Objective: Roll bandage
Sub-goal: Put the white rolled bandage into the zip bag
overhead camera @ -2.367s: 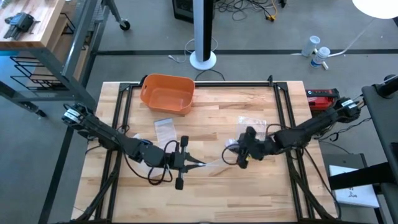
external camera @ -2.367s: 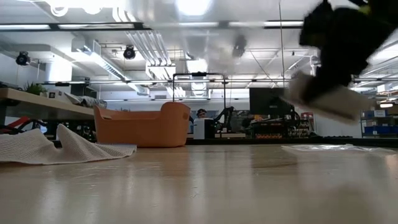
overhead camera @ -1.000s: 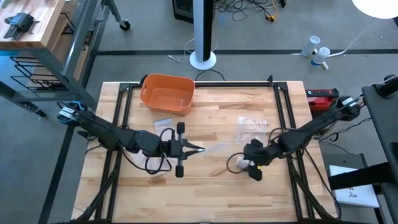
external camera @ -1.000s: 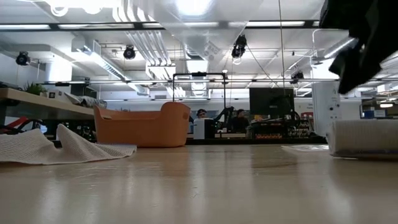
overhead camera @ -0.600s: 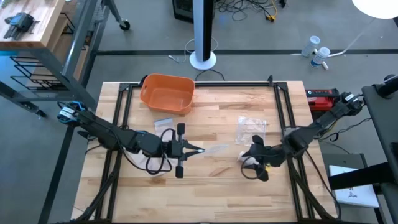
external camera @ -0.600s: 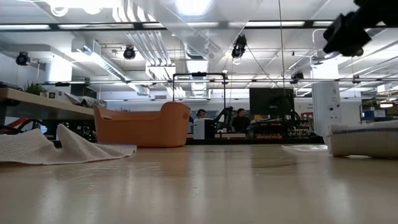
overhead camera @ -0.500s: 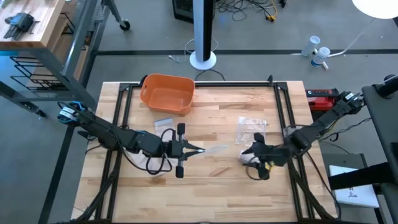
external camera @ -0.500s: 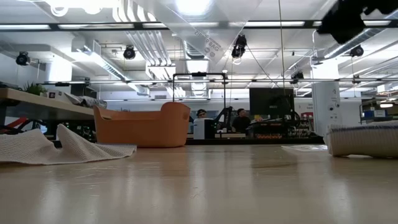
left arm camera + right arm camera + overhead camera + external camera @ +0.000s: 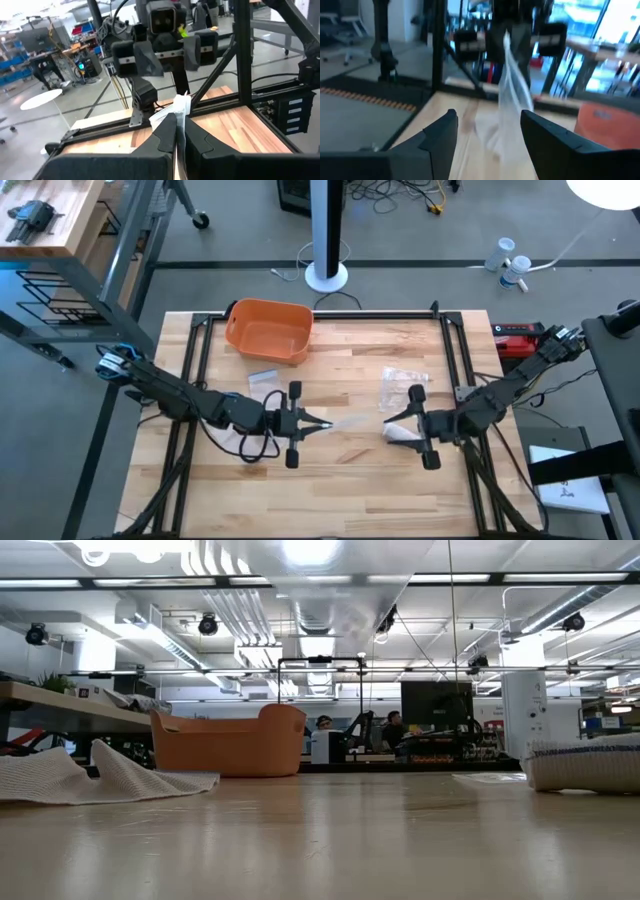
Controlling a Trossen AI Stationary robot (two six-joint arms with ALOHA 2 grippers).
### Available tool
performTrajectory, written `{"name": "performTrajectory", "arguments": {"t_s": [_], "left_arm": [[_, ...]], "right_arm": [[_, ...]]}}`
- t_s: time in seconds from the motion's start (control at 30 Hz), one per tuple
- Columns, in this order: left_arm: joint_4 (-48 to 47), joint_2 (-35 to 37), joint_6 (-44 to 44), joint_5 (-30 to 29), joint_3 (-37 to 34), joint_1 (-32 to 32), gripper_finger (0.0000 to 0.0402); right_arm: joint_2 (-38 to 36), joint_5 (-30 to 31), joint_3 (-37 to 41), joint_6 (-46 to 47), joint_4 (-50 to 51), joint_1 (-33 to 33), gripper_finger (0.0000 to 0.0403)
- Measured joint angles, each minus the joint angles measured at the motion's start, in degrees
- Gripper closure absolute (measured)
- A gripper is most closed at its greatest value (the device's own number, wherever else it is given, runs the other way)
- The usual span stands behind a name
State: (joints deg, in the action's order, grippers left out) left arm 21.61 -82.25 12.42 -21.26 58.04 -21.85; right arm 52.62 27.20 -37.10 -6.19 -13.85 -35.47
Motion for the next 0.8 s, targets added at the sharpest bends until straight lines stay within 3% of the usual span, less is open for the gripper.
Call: {"name": "performTrajectory", "arguments": {"t_s": [0.13,0.3,0.5,0.67,0.8], "left_arm": [[4.09,-1.41,4.81,4.39,0.00,0.00,0.0401],[11.36,-4.28,10.80,5.36,0.00,0.09,0.0401],[12.37,-4.13,12.10,4.66,0.00,-0.06,0.0401],[12.44,-3.31,12.12,4.73,0.00,-0.71,0.0401],[12.30,-3.31,12.14,4.73,0.00,-0.79,0.0401]], "right_arm": [[1.04,0.03,0.00,-4.04,-7.34,0.47,0.0196],[5.62,-0.04,-0.28,-9.05,-15.33,1.00,0.0188],[9.51,0.61,-2.68,-8.63,-10.74,1.65,0.0195],[8.97,8.44,-3.08,-6.34,-6.58,1.71,0.0212],[8.63,10.06,-3.10,-6.89,-5.58,1.60,0.0226]]}}
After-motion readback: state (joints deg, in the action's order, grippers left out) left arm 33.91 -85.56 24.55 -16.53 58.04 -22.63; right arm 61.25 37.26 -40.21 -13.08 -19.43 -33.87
